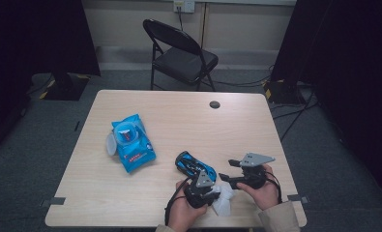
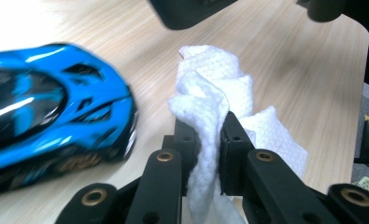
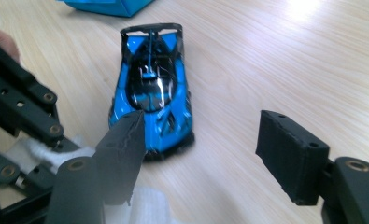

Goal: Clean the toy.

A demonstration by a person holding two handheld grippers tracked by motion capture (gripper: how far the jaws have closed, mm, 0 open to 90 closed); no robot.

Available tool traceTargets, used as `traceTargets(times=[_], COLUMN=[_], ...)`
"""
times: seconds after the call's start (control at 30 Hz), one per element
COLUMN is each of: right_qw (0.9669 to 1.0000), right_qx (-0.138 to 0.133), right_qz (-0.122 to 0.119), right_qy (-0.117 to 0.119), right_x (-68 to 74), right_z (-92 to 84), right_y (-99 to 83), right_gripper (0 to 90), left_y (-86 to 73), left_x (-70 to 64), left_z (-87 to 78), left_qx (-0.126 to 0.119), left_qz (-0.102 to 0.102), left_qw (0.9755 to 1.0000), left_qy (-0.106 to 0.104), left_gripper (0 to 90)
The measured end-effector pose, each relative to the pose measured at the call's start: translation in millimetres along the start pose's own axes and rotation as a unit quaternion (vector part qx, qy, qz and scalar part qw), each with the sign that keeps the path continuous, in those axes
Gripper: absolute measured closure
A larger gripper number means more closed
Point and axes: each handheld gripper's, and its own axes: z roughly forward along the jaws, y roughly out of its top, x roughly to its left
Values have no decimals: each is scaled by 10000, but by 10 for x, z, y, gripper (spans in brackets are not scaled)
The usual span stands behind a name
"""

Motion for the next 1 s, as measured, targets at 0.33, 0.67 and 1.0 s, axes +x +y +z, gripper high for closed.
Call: traceTargets(times=[0.33, 0.67, 1.0], right_qw=[10000, 9992, 9985], right_qx=[-22, 63, 415], right_qz=[78, 332, 173], right_qy=[45, 200, 324], right_x=[74, 162, 358], right_z=[-190, -285, -69], right_y=[-101, -257, -310], right_gripper=[409, 442, 453], left_y=[167, 295, 277], left_x=[-30, 271, 727], left_z=[179, -221, -351], left_qx=[-141, -108, 181], left_qz=[173, 349, 204], left_qw=[9998, 9985, 9945], left_qy=[-5, 414, 1010], left_gripper=[585, 298, 212])
